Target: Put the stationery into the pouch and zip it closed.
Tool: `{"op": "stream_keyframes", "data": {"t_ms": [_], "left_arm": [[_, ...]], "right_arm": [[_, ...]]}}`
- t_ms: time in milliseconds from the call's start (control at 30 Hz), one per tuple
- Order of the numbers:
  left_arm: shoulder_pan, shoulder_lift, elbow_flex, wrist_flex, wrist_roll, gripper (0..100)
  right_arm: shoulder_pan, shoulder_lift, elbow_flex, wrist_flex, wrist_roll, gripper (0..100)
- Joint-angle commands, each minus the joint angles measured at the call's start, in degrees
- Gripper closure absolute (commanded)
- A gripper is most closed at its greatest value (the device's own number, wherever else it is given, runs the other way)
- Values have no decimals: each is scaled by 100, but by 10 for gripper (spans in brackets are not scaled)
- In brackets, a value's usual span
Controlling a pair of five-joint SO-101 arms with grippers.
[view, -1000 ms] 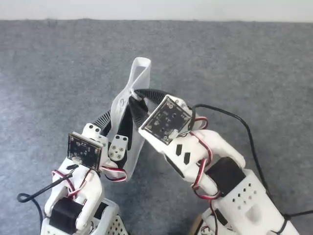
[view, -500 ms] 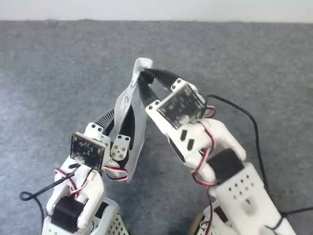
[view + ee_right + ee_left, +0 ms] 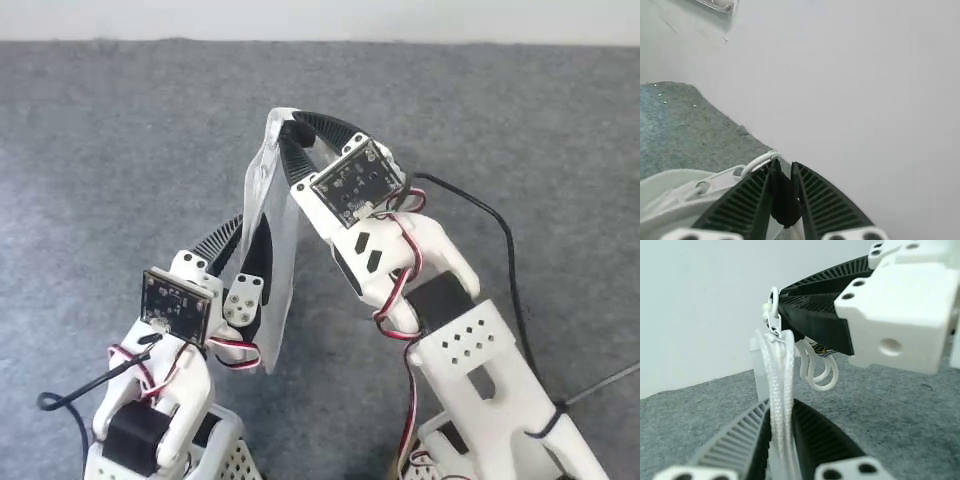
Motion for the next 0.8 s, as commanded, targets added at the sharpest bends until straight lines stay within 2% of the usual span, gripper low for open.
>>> {"op": "stream_keyframes", "data": {"t_ms": [0, 267, 500, 767], "left_arm": [[44, -79, -259, 35, -97, 991], [0, -79, -646, 255, -79, 986], [0, -79, -1138, 651, -70, 848], [9, -79, -1763, 1389, -176, 844]], "right_arm": [[400, 75, -105, -110, -70, 991], [101, -716, -88, 919, -35, 991], [-497, -1473, -88, 2035, -18, 991], [-1130, -2193, -88, 2914, -18, 991]]}}
